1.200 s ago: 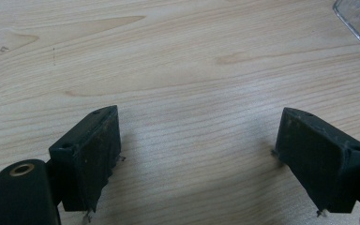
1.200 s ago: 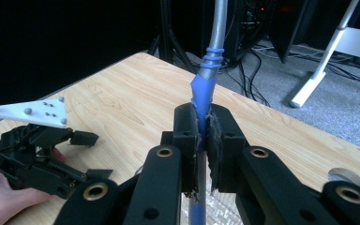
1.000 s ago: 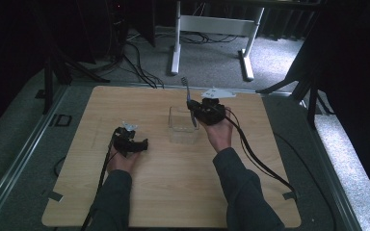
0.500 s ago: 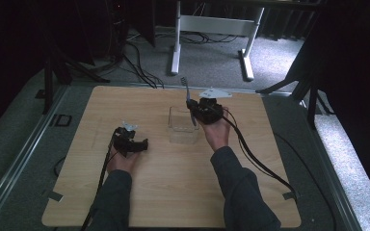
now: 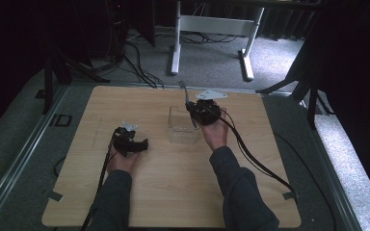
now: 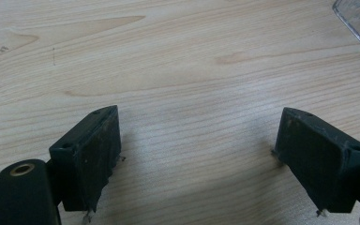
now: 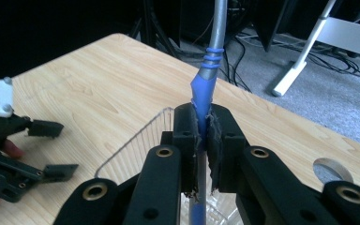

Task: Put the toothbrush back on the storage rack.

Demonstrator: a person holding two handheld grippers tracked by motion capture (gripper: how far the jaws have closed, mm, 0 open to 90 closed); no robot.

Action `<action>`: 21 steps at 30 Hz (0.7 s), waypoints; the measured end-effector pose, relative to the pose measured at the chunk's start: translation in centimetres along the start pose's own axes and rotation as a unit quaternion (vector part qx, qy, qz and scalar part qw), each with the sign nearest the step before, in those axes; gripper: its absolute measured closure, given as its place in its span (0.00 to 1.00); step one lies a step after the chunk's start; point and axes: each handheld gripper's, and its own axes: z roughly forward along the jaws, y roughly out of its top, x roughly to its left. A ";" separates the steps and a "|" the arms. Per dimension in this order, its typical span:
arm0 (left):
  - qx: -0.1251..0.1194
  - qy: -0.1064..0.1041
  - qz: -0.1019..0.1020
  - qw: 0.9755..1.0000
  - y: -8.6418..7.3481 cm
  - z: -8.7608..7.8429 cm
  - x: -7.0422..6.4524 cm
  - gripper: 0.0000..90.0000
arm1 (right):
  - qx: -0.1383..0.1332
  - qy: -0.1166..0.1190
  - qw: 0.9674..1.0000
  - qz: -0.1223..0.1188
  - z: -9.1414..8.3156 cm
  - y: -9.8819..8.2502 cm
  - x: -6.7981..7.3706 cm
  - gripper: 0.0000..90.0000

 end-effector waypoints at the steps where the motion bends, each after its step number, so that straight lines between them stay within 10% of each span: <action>1: 0.000 0.000 0.000 1.000 0.0 0.0 0.0 0.16 | 0.002 0.001 1.000 0.001 0.1 -0.1 0.0 0.92; 15: 0.000 0.000 0.000 1.000 0.0 0.0 0.0 0.16 | 0.056 -0.011 0.997 -0.045 1.6 -1.3 0.8 0.91; 21: -0.001 0.000 0.000 1.000 0.0 0.0 0.0 0.16 | 0.066 0.007 0.996 -0.066 1.8 -1.9 1.2 0.68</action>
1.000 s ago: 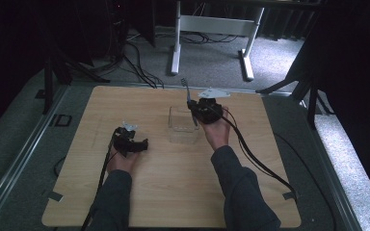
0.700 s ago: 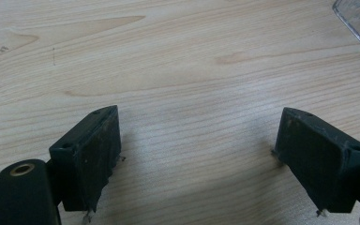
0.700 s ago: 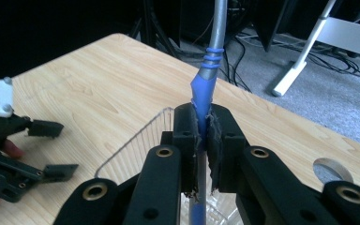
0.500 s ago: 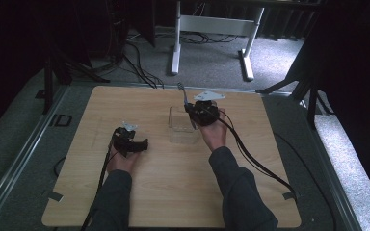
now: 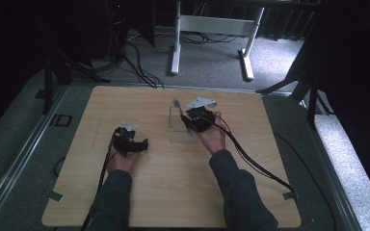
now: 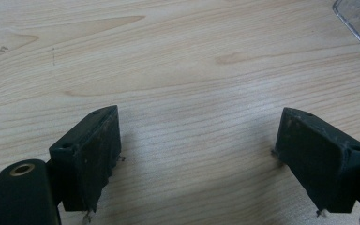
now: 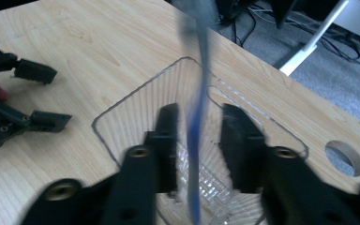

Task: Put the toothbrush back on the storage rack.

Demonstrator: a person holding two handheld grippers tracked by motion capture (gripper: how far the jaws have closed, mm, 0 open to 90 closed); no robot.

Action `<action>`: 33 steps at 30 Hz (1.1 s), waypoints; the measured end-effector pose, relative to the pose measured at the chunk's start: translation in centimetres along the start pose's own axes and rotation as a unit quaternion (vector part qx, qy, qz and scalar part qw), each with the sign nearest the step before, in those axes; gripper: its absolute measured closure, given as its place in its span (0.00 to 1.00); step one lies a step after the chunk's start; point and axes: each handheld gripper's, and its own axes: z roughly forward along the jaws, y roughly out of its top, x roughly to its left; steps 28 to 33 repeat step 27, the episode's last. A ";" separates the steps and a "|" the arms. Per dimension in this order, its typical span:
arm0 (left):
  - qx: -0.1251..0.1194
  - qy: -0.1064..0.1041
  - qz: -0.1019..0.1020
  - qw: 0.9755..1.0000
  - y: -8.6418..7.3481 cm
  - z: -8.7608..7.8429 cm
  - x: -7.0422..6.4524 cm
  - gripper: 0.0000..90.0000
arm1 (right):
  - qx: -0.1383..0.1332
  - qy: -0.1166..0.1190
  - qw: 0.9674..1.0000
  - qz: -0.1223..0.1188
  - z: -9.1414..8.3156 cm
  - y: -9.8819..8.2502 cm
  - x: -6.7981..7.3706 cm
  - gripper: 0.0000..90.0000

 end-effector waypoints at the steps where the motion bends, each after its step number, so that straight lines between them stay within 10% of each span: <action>1: 0.000 0.000 0.000 1.000 0.0 0.0 0.0 0.16 | 0.000 0.001 1.000 -0.002 0.0 0.0 0.1 0.66; 33: 0.001 0.000 0.001 1.000 0.0 0.0 0.0 0.16 | -0.036 0.001 0.999 -0.005 -7.0 -2.1 -1.3 0.56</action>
